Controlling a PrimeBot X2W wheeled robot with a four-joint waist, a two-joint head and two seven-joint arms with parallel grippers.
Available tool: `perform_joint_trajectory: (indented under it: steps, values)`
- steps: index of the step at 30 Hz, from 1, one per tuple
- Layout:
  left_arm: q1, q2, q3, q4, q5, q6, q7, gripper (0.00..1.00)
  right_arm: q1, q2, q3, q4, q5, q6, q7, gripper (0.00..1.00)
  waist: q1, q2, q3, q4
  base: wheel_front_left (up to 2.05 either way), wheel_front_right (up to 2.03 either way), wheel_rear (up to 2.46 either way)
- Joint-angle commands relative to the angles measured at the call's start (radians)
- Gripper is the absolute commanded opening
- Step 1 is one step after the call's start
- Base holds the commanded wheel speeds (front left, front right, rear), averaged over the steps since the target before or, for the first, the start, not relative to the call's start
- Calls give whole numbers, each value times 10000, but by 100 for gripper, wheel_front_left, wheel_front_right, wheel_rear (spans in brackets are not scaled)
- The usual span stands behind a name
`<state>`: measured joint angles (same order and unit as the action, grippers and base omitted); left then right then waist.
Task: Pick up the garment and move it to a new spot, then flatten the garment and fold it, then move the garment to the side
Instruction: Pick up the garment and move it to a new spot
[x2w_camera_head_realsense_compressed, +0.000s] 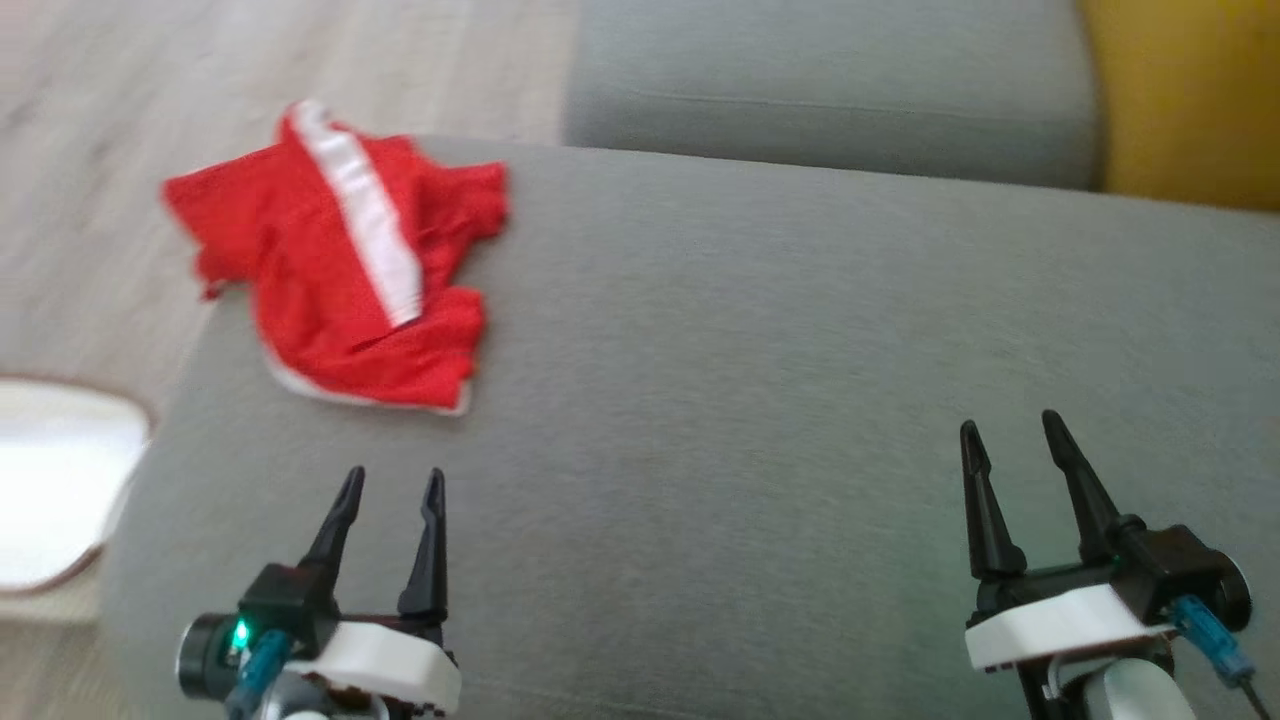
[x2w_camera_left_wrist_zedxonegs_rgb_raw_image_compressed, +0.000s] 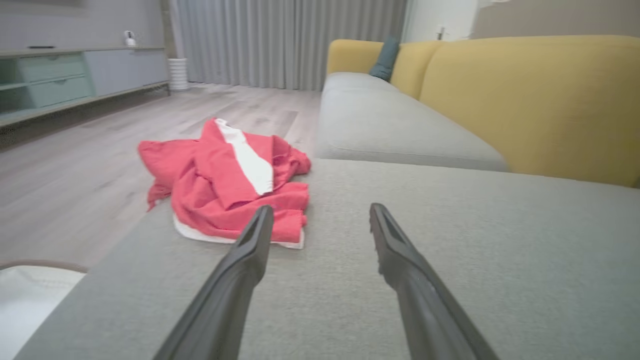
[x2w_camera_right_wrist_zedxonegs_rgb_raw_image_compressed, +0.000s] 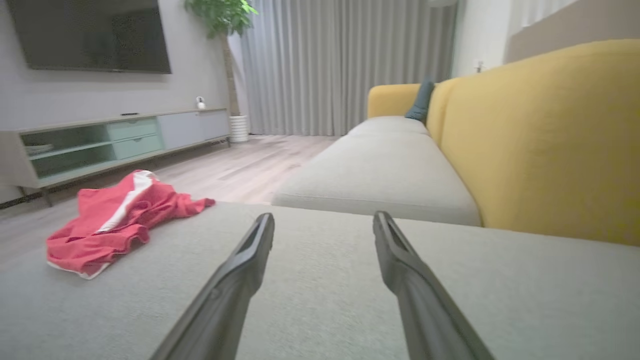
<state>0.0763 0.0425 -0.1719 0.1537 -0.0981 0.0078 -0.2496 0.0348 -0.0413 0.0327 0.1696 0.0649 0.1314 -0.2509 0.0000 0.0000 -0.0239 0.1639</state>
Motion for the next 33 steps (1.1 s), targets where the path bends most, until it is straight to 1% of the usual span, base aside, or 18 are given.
perform_joint_trajectory:
  steps: [1,6,8,12,18,25,28,33]
  values:
    - [-522,77,449,-415,66,7,-122,100,-229,-89,296,-368,106,-7,-109,100,0,0,-21,1143,0,0,0]
    - [-468,83,761,-538,114,6,-122,100,-245,-89,396,-353,183,-7,-109,100,0,0,-47,2320,0,0,0]
    - [-422,87,893,-556,115,-7,-122,100,-268,-89,426,-347,219,-7,-109,100,0,0,-51,2690,0,0,0]
    - [-332,88,1101,-615,133,-20,-122,100,-291,-89,519,-332,252,-7,-109,100,0,0,-69,3184,0,0,0]
    - [-214,86,1298,-690,152,-57,-122,100,-352,-89,615,-304,284,-7,-109,100,0,0,-28,3371,0,0,0]
    - [-240,101,1469,-741,175,-118,-122,100,-348,-89,666,-339,242,-7,-109,100,0,0,50,3260,0,0,0]
    - [-436,323,1624,-908,270,-228,-122,100,-359,-89,594,-438,178,-7,-109,100,0,0,164,3111,0,0,0]
    - [-1465,1023,1855,-1307,487,-489,-122,100,-647,-89,479,-670,-66,-7,-109,100,0,0,758,2656,0,0,0]
